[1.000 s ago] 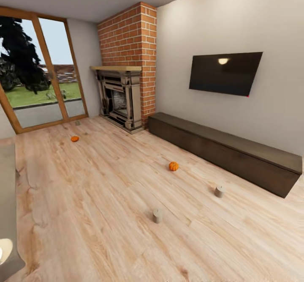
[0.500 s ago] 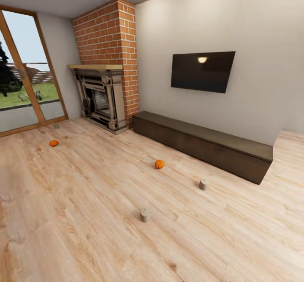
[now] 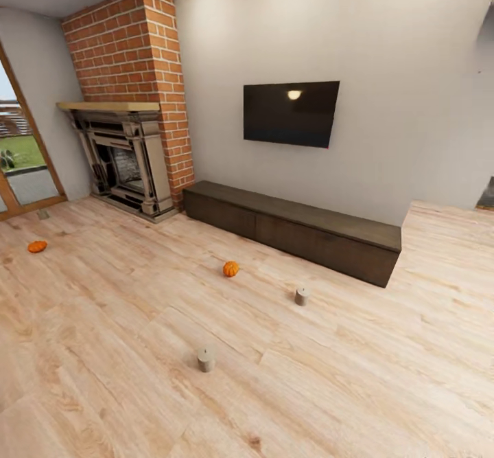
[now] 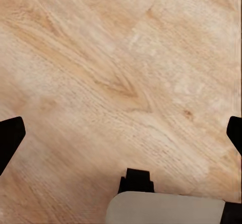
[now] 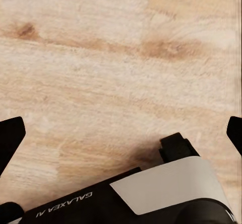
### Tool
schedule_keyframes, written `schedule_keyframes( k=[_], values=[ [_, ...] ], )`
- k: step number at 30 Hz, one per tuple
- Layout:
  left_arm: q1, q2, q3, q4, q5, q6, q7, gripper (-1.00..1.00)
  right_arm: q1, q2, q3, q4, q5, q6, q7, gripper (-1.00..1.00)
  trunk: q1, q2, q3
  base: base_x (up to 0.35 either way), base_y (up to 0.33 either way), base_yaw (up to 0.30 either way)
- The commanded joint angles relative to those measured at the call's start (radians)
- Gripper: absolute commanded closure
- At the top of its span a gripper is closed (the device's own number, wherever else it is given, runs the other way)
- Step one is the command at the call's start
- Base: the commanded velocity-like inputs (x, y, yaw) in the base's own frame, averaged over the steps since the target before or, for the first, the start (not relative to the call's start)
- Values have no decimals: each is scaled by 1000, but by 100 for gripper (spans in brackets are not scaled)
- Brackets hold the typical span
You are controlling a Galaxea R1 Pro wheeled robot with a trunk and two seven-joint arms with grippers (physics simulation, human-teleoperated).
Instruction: Place each of the two pumpkins and all three candles from the living room inside a cabinet in the living room (use any cabinet), then make sure every cabinet is closed, and position the cauldron so it is next to a table in the living room.
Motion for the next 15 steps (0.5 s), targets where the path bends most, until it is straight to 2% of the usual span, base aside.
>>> schedule_keyframes(
  k=[1,6,15],
  values=[
    [0,0,0,0,0,0,0,-100,0,0,0,0,0,1,0,-100,0,0,-1,234,-202,-261],
    [0,0,0,0,-1,0,0,-100,0,-1,-1,1,0,2,0,-100,0,0,-6,136,-141,-227],
    [0,0,0,0,-2,0,0,-100,0,0,-3,1,0,1,0,-100,0,0,-19,11,-13,-173]
  ],
)
